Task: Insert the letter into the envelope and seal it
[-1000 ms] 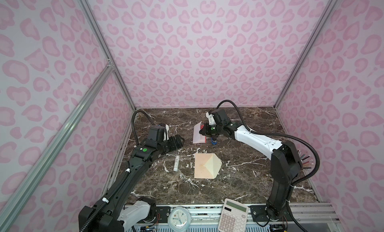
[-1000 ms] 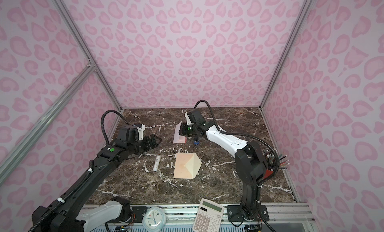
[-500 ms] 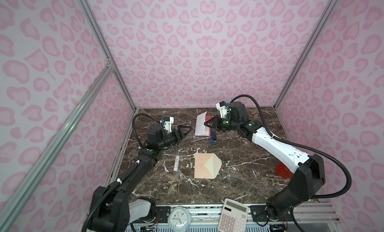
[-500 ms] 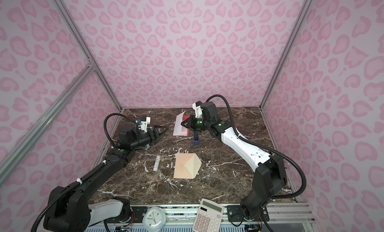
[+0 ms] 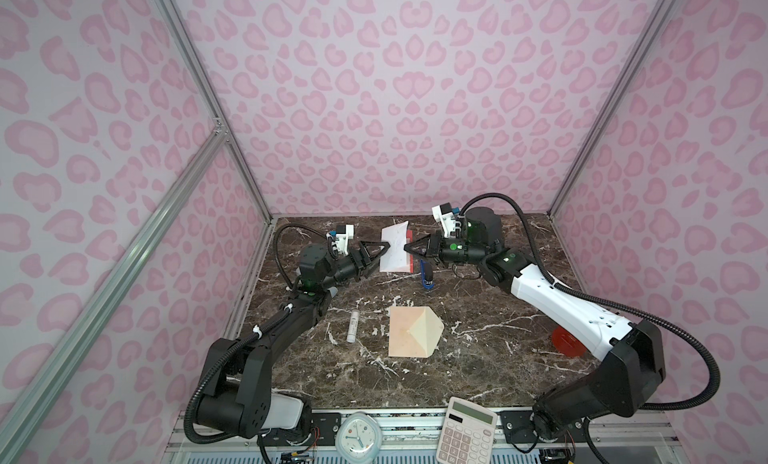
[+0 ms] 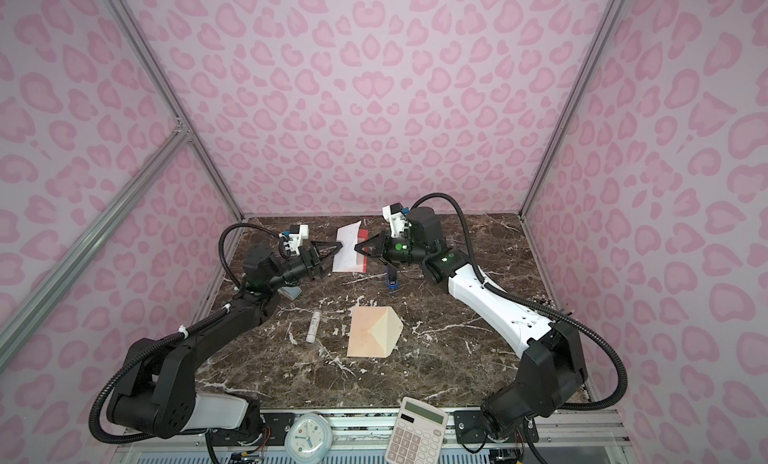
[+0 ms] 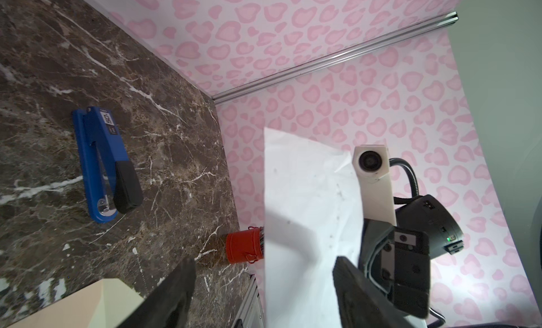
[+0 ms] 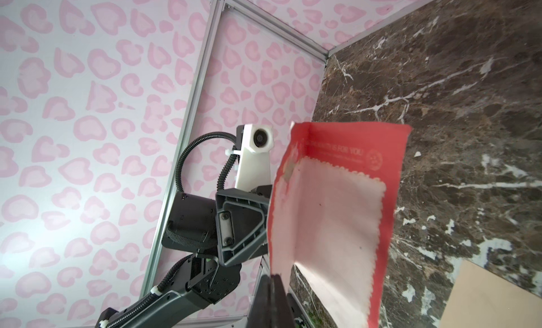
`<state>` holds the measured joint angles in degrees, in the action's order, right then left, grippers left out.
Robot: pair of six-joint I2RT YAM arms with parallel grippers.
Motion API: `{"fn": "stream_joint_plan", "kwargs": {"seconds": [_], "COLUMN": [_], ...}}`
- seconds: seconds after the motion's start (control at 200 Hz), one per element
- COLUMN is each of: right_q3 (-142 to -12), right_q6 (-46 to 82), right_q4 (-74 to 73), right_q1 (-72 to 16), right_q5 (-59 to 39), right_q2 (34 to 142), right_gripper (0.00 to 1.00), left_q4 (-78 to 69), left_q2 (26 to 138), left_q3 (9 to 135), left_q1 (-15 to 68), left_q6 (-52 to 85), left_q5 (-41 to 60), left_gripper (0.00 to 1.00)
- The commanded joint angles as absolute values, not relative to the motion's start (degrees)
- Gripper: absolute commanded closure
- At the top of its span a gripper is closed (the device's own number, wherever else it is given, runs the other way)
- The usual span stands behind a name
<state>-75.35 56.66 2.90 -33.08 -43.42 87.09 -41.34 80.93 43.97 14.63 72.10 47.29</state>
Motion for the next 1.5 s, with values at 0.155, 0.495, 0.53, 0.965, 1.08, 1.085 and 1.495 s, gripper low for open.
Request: {"fn": "stream_joint_plan", "kwargs": {"seconds": [0.155, 0.495, 0.53, 0.965, 1.08, 1.085, 1.495], "right_q3": [-73.72, -70.60, -70.49, -68.79, -65.82, -65.69, -59.22], "right_q6": [58.21, 58.07, 58.10, 56.78, 57.25, 57.28, 61.81], "right_q4": [-0.54, 0.25, 0.29, 2.95, 1.49, 1.36, -18.93], "right_q1": [-33.59, -33.49, -33.47, -31.99, -30.71, -30.69, -35.10], "right_q5": [-44.57, -44.21, -44.21, -43.72, -42.07, -41.99, -39.70], "right_q2": [86.15, 84.89, 84.73, 83.31, 81.36, 81.24, 81.53], "right_gripper": [1.00, 0.97, 0.97, 0.50, 0.37, 0.36, 0.34], "left_q4": [-53.74, -53.34, -53.35, -53.35, -52.86, -52.84, -50.37], "left_q2": [83.23, 83.42, 83.65, 83.92, 82.93, 82.91, 80.31], "left_q3": [44.27, 44.64, 44.76, 46.05, 45.94, 46.00, 45.53], "left_q1": [14.85, 14.94, 14.88, 14.94, 14.86, 14.90, 15.09], "left_q6": [79.11, 78.75, 78.75, 78.96, 78.68, 78.72, 78.11], "left_q5": [51.18, 52.54, 52.69, 53.39, 53.06, 53.03, 52.65], "left_gripper": [0.36, 0.57, 0.61, 0.96, 0.95, 0.95, 0.94]}}
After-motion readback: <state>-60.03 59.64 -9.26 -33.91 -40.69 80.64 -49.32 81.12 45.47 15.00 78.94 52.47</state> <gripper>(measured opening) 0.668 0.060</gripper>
